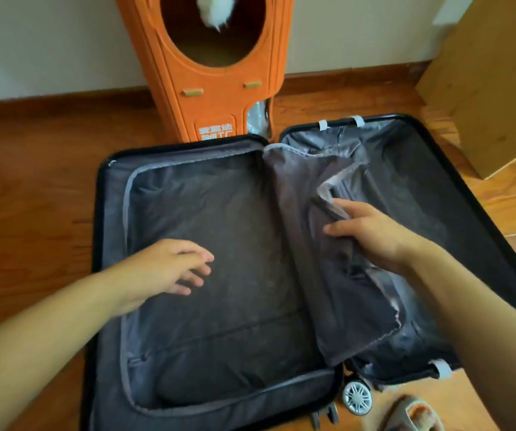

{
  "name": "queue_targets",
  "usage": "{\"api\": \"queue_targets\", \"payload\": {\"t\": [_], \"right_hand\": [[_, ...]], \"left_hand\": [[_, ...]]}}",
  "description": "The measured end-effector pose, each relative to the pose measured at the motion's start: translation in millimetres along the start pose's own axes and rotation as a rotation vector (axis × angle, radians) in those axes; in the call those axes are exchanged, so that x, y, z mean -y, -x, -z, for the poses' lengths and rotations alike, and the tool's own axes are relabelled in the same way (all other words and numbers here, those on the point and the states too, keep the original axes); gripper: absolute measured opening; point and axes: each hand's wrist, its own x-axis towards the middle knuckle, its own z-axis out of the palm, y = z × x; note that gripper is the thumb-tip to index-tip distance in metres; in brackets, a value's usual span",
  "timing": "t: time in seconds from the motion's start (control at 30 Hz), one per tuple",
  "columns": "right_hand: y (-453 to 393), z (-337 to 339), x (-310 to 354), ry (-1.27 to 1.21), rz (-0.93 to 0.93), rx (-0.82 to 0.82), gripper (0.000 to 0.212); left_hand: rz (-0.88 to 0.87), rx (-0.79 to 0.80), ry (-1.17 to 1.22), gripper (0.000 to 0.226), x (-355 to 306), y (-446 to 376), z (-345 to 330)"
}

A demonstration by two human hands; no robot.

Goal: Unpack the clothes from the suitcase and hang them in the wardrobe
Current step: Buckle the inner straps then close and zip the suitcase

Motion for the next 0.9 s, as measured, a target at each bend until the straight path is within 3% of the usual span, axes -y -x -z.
{"api": "queue_targets", "payload": {"t": [0.1,0.17,0.23,0.3,0.37,0.43,0.5,0.53,0.63,0.7,0.77,0.9], "right_hand": [[3.5,-113.5,13.6,0.252,0.146,0.410,0.038],[-0.9,-183.2,-16.1,0.421,0.212,0.478,0.042],[4.2,-237.9,-49.9,0.558,0.209,0.484,0.045],[17.5,-267.2,-81.1,0.560,0.139,0.474,0.049],[27.9,-270.4,-111.0,0.540,0.118,0.302,0.041],[37.4,-249.4,-140.7,0.734,0.151,-0.095,0.029],[48.9,-210.3,-169.1,0.996,0.141,-0.452,0.018],[56.5,-188.1,-180.5,1.130,0.140,-0.550,0.014],[82.1,-131.9,-203.0,1.413,0.074,-0.527,0.025],[95.8,-118.4,-210.7,1.468,0.049,-0.483,0.027],[103.1,-120.2,-212.6,1.487,0.047,-0.472,0.027],[81.3,-136.8,-207.6,1.405,0.112,-0.440,0.032]], "left_hand": [[0.086,0.076,0.457,0.051,10.0,13.1,31.8],[0.101,0.084,0.566,0.060,30.8,10.6,41.8],[0.100,-0.008,0.488,0.047,57.1,4.0,41.2],[0.101,-0.212,0.306,0.021,89.3,-10.3,40.8],[0.132,-0.408,0.075,0.014,125.8,-28.0,46.8],[0.178,-0.457,-0.028,0.014,155.5,-39.7,52.7],[0.190,-0.428,0.034,0.007,173.8,-47.4,57.1],[0.207,-0.394,0.130,0.009,175.9,-48.9,56.8],[0.312,-0.248,0.328,0.031,173.0,-51.5,44.6],[0.294,-0.192,0.194,0.016,174.9,-48.6,42.6],[0.294,-0.231,0.061,0.006,177.5,-42.0,46.2],[0.343,-0.271,-0.041,0.021,187.1,-37.1,57.5]]}}
